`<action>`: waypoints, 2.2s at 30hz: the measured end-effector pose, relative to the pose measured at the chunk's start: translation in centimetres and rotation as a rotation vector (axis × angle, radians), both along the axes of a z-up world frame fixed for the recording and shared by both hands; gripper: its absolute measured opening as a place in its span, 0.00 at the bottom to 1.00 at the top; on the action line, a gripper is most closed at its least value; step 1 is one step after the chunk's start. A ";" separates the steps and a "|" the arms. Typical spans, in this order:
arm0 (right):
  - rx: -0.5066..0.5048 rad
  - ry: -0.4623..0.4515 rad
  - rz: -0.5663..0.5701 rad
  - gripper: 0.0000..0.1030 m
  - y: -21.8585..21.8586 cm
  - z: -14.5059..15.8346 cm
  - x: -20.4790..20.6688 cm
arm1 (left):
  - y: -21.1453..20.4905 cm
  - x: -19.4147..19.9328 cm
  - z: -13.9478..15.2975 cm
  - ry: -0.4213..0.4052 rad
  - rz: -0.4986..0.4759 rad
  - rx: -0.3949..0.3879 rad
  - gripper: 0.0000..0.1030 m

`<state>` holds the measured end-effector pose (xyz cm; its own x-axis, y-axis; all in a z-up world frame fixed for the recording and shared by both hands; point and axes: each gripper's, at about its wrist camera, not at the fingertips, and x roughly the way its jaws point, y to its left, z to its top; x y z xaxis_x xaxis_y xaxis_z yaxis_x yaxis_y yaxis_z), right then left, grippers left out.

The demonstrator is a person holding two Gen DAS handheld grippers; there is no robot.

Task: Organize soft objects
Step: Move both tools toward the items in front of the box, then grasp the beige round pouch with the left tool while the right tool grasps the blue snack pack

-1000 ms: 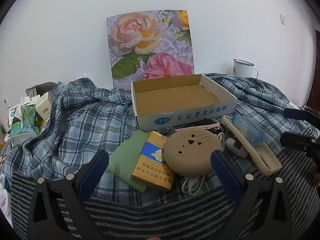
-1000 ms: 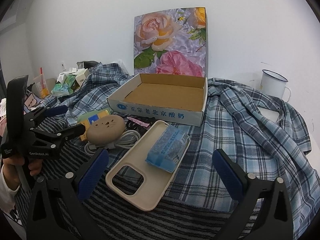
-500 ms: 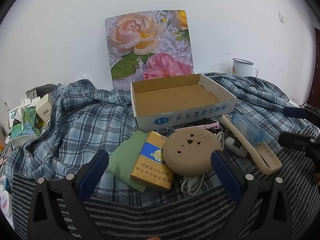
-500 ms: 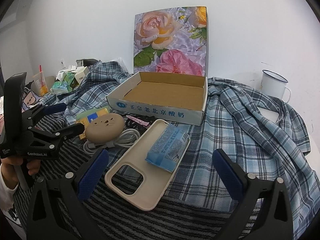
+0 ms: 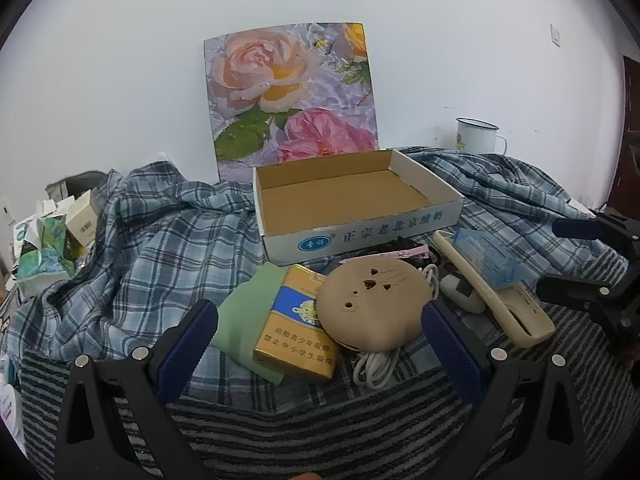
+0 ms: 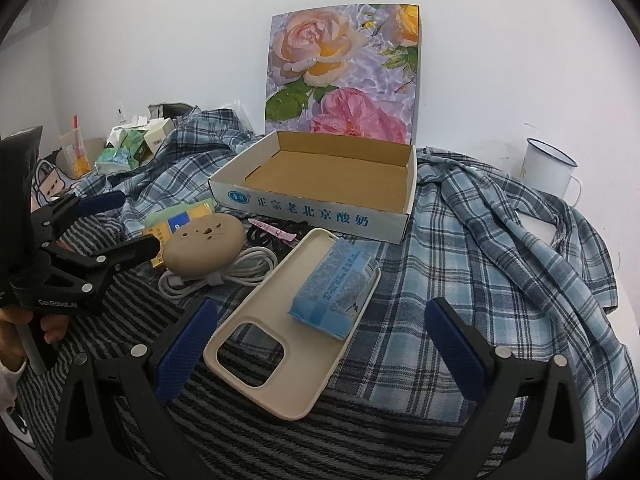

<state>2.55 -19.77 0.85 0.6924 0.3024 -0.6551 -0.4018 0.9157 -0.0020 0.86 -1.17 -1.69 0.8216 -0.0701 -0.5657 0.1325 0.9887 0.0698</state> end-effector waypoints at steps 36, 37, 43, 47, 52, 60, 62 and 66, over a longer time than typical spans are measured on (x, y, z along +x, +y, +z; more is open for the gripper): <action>0.104 0.052 0.002 1.00 -1.2 -0.3 0.7 | -2.5 7.5 -2.3 0.292 -0.241 -0.028 0.84; 0.104 0.056 0.003 1.00 -1.1 -0.3 0.8 | -2.5 7.5 -2.4 0.292 -0.241 -0.030 0.82; 0.116 0.094 0.017 1.00 -1.1 -0.7 1.3 | -2.6 7.3 -2.6 0.284 -0.244 -0.038 0.82; 0.148 0.107 0.040 1.00 -1.3 -0.4 1.7 | -2.7 7.2 -2.7 0.283 -0.243 -0.030 0.82; 0.134 0.104 0.053 1.00 -0.8 0.4 2.9 | -2.2 7.5 -2.9 0.301 -0.239 -0.062 0.82; 0.074 0.131 0.010 0.87 -0.5 -0.4 6.1 | -2.6 7.5 -3.2 0.307 -0.239 -0.034 0.82; 0.081 0.147 0.004 0.87 -0.5 -1.1 6.7 | -2.5 7.5 -3.2 0.309 -0.240 -0.040 0.82; 0.047 0.163 0.008 0.87 0.3 -2.1 7.1 | -2.5 7.6 -3.3 0.314 -0.240 -0.040 0.82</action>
<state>9.65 -19.47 -1.28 0.5758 0.3399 -0.7436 -0.4002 0.9102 0.1062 8.50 -3.71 -4.95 0.5665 -0.2663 -0.7799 0.3687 0.9283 -0.0491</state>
